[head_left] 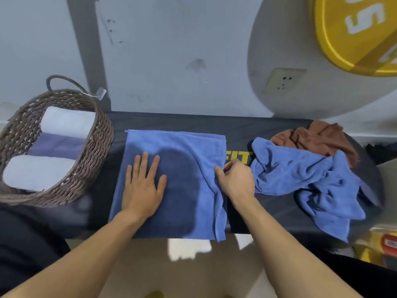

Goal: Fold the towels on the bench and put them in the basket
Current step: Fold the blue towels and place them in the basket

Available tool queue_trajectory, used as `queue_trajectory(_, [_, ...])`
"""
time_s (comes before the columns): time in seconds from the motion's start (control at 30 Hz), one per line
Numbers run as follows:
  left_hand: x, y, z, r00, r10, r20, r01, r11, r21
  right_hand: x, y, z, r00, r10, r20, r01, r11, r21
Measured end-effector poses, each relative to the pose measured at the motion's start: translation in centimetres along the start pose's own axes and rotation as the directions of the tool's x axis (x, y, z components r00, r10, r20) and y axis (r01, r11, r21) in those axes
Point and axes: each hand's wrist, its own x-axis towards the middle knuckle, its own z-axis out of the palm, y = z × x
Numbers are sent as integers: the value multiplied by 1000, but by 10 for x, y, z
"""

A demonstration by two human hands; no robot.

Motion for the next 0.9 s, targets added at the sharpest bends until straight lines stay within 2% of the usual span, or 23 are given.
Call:
queue_trajectory(0.07, [1,4,-2,1000,-24,8,24,1000,15,12,2,-3,999,42,22,-43,999,33])
queue_trajectory(0.17, [14,16,-7,994,-81,-76,77,996,-52,33,0,-8,991,62,119,-61,998,-11])
queue_trajectory(0.3, [43,17,-13,992,37,-122,-51,992,-114,56,-8,-14,983,68,168,-69,998,-2])
queue_trajectory(0.43, [50,16,-1,988,63,-138,-63,998,6,74,-18,-14,995,-26,96,15,993,115])
queue_trajectory(0.6, [51,14,1,986,70,-152,-66,997,35,87,-22,-9,1000,-26,10,23,962,272])
queue_trajectory(0.9, [58,14,8,997,-47,-69,54,993,108,90,-17,1,996,13,-87,10,968,250])
